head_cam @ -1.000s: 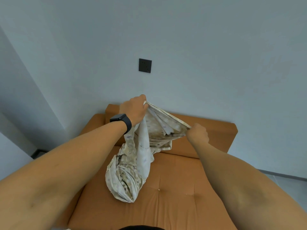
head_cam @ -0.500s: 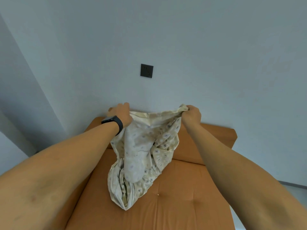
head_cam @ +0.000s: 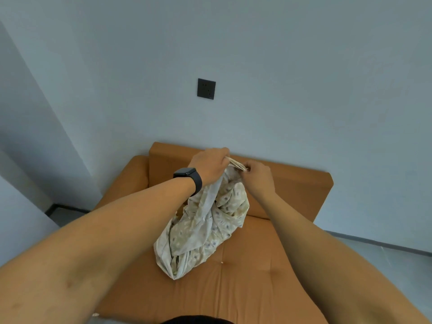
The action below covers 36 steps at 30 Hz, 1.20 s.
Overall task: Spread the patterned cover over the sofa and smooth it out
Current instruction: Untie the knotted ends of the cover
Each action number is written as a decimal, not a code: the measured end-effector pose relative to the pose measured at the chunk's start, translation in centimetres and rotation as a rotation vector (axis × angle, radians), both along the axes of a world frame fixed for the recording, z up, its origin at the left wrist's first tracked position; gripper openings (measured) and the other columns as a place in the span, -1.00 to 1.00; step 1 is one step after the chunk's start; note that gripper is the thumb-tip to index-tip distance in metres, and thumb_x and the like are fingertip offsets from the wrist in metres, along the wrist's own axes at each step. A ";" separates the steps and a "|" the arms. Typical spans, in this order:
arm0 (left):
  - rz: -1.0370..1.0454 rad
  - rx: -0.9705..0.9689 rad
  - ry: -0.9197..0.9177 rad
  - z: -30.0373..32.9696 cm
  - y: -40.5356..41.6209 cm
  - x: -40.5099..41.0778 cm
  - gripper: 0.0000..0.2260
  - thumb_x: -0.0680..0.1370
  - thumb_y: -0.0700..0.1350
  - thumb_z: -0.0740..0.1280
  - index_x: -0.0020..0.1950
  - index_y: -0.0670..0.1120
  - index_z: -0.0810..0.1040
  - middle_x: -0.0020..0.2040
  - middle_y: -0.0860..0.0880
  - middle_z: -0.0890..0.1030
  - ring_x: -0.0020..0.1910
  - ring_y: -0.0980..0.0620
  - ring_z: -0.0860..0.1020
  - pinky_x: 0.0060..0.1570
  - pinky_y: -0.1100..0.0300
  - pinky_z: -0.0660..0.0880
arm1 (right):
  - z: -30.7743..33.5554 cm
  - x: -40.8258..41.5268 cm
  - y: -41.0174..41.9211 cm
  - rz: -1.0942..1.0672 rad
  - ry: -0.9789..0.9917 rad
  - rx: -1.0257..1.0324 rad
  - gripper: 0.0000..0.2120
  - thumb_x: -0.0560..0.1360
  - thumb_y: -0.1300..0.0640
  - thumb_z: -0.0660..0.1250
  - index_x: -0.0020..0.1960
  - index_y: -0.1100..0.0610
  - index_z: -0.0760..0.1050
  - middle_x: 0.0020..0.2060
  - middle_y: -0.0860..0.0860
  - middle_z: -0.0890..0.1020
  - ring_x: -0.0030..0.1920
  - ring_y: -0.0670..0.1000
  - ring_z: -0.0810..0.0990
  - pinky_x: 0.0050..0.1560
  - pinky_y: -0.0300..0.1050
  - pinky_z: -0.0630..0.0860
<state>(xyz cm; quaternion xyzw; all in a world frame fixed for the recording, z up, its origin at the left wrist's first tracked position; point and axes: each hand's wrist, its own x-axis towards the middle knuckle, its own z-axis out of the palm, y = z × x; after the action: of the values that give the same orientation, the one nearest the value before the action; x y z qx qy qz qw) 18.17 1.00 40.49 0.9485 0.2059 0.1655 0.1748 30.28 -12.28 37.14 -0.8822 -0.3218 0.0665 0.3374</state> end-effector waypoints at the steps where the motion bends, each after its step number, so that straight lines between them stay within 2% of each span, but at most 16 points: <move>1: -0.016 0.000 -0.013 0.5 -0.5 0.3 -0.83 0.65 -0.12 0.12 -0.12 -0.08 0.39 -0.33 -0.02 0.44 -0.35 -0.13 0.43 -0.39 0.05 0.24 | -0.4 0.1 -0.3 -0.019 -0.020 -0.032 -0.83 0.47 0.13 0.26 -0.13 -0.05 0.62 -0.24 -0.08 0.64 -0.23 0.03 0.57 -0.30 -0.05 0.48; 3: 0.006 -0.038 -0.057 1.2 -1.1 0.9 -0.83 0.67 -0.13 0.10 -0.11 -0.08 0.37 -0.33 -0.01 0.41 -0.34 -0.08 0.39 -0.37 0.05 0.23 | -1.2 0.6 -0.9 -0.073 -0.024 -0.068 -0.82 0.43 0.13 0.21 -0.26 -0.10 0.48 -0.18 -0.01 0.59 -0.24 0.06 0.50 -0.35 -0.11 0.35; 5: 0.060 -0.063 -0.110 1.7 -0.9 1.3 -0.82 0.68 -0.13 0.09 -0.08 -0.09 0.39 -0.29 -0.02 0.45 -0.29 -0.12 0.44 -0.35 0.05 0.27 | -1.8 1.2 -1.7 -0.149 0.017 -0.094 -0.83 0.41 0.12 0.14 -0.30 -0.09 0.40 -0.11 0.05 0.54 -0.22 0.08 0.48 -0.31 -0.10 0.36; 9: 0.099 -0.014 -0.111 2.6 0.3 0.9 -0.85 0.67 -0.11 0.09 -0.06 -0.05 0.39 -0.26 0.01 0.45 -0.23 -0.14 0.48 -0.31 0.06 0.27 | -1.6 2.0 -2.3 -0.225 0.034 -0.165 -0.81 0.46 0.14 0.14 -0.16 -0.02 0.53 -0.13 -0.01 0.57 -0.15 0.12 0.57 -0.16 0.00 0.56; 14: 0.209 0.012 -0.128 3.2 2.3 0.3 -0.83 0.68 -0.11 0.09 -0.03 -0.05 0.43 -0.23 -0.02 0.50 -0.23 -0.15 0.50 -0.30 0.05 0.34 | -0.2 3.2 -1.4 -0.282 0.129 -0.211 -0.78 0.47 0.12 0.20 0.03 0.06 0.56 -0.06 0.07 0.61 -0.10 0.17 0.62 -0.07 0.03 0.62; 18: 0.273 0.035 -0.160 4.9 4.0 -0.2 -0.81 0.67 -0.11 0.08 -0.06 -0.06 0.44 -0.25 -0.04 0.50 -0.26 -0.16 0.49 -0.33 0.04 0.37 | -0.3 3.6 -2.0 -0.328 0.138 -0.229 -0.79 0.49 0.12 0.21 0.07 0.07 0.54 -0.03 0.09 0.61 -0.05 0.19 0.63 0.01 0.12 0.64; 21: 0.319 0.066 -0.147 4.8 5.4 -1.3 -0.81 0.68 -0.11 0.08 -0.03 -0.07 0.45 -0.22 -0.07 0.53 -0.26 -0.16 0.50 -0.30 0.02 0.42 | -0.3 3.7 -2.6 -0.320 0.114 -0.235 -0.81 0.53 0.18 0.21 0.08 0.15 0.54 -0.01 0.12 0.61 -0.02 0.21 0.61 -0.06 0.04 0.59; 23: 0.368 0.063 -0.121 3.5 6.3 -2.2 -0.82 0.69 -0.07 0.06 -0.01 -0.02 0.42 -0.20 -0.04 0.53 -0.26 -0.13 0.51 -0.28 0.02 0.46 | 0.2 3.8 -1.9 -0.277 0.086 -0.159 -0.82 0.52 0.23 0.21 0.05 0.19 0.56 -0.03 0.13 0.63 -0.03 0.22 0.61 -0.12 0.00 0.54; 26: 0.417 -0.027 -0.030 1.1 7.4 -3.2 -0.85 0.69 -0.06 0.07 0.05 -0.01 0.41 -0.11 -0.06 0.57 -0.22 -0.15 0.54 -0.14 -0.08 0.58 | 1.5 3.3 -0.2 -0.205 0.062 -0.081 -0.82 0.49 0.30 0.20 -0.01 0.19 0.55 -0.05 0.15 0.66 -0.06 0.21 0.61 -0.18 -0.05 0.46; 29: 0.383 -0.126 0.140 0.2 7.3 -3.6 -0.94 0.63 -0.14 0.21 0.09 -0.07 0.40 0.05 -0.15 0.56 -0.16 -0.17 0.53 -0.23 -0.03 0.54 | 3.5 2.8 1.2 -0.157 0.052 0.040 -0.67 0.46 0.36 0.19 0.12 0.20 0.61 -0.01 0.14 0.68 -0.02 0.19 0.61 -0.13 -0.01 0.52; 31: 0.310 -0.222 0.224 0.4 5.8 -3.2 -0.66 0.57 -0.07 0.38 0.28 -0.07 0.36 0.21 -0.10 0.44 -0.02 -0.16 0.50 -0.13 0.01 0.53 | 4.9 2.3 2.0 -0.112 0.033 0.112 -0.66 0.46 0.36 0.19 0.10 0.16 0.65 -0.05 0.09 0.68 -0.04 0.15 0.61 -0.13 -0.01 0.53; 33: 0.169 -0.334 0.179 0.8 4.0 -2.1 -0.33 0.48 0.07 0.49 0.49 -0.01 0.24 0.37 -0.10 0.34 0.20 -0.19 0.47 0.14 -0.05 0.52 | 6.3 1.4 3.4 -0.041 0.026 0.160 -0.70 0.49 0.34 0.20 0.04 0.16 0.67 -0.12 0.05 0.68 -0.11 0.11 0.59 -0.17 -0.07 0.47; 34: 0.120 -0.339 0.132 1.2 3.1 -1.4 -0.27 0.47 0.08 0.48 0.53 0.03 0.20 0.42 -0.10 0.34 0.25 -0.19 0.47 0.21 -0.09 0.51 | 6.8 0.9 4.1 0.005 0.031 0.171 -0.72 0.51 0.34 0.20 0.01 0.17 0.67 -0.15 0.06 0.68 -0.14 0.09 0.58 -0.20 -0.08 0.44; 35: 0.094 -0.326 0.082 1.4 2.6 -0.7 -0.35 0.49 0.06 0.44 0.51 0.05 0.24 0.40 -0.10 0.40 0.23 -0.17 0.50 0.17 -0.09 0.53 | 7.3 0.4 4.7 0.050 0.049 0.180 -0.73 0.52 0.34 0.19 -0.02 0.19 0.67 -0.18 0.08 0.68 -0.19 0.07 0.58 -0.23 -0.09 0.43; 36: 0.070 -0.300 0.035 1.8 2.3 -0.1 -0.54 0.54 -0.01 0.37 0.41 0.03 0.34 0.27 -0.10 0.51 0.13 -0.18 0.55 0.02 -0.04 0.55 | 7.6 0.1 5.1 0.083 0.072 0.186 -0.73 0.53 0.35 0.19 -0.06 0.20 0.67 -0.22 0.10 0.68 -0.24 0.05 0.56 -0.26 -0.10 0.42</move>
<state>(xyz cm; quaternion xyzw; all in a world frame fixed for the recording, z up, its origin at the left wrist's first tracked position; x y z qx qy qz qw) 18.07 3.28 42.30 0.9066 0.2644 0.1224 0.3052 30.33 -7.14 44.75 -0.8300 -0.3506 0.0820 0.4260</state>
